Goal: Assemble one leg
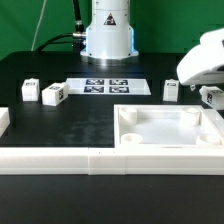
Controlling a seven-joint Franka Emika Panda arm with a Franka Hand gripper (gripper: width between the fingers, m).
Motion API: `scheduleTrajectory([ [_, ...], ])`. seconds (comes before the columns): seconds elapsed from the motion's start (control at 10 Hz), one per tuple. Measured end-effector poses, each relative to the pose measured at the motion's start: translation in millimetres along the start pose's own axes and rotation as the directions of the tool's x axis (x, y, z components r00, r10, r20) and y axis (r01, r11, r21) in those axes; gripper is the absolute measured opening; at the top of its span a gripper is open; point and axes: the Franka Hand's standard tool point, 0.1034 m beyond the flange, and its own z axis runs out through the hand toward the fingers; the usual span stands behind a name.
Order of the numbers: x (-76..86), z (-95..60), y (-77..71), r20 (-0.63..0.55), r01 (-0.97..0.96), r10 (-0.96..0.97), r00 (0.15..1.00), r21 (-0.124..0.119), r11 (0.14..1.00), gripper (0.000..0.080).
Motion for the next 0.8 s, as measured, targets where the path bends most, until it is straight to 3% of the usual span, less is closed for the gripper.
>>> scheduleTrajectory([
  [0.2, 5.4, 4.8, -2.0, 0.151, -0.002, 0.004, 0.989, -0.011, 1.0, 0.0649],
  [0.8, 15.7, 13.9, -7.0, 0.143, -0.03, 0.031, 0.989, -0.013, 0.999, 0.0649],
])
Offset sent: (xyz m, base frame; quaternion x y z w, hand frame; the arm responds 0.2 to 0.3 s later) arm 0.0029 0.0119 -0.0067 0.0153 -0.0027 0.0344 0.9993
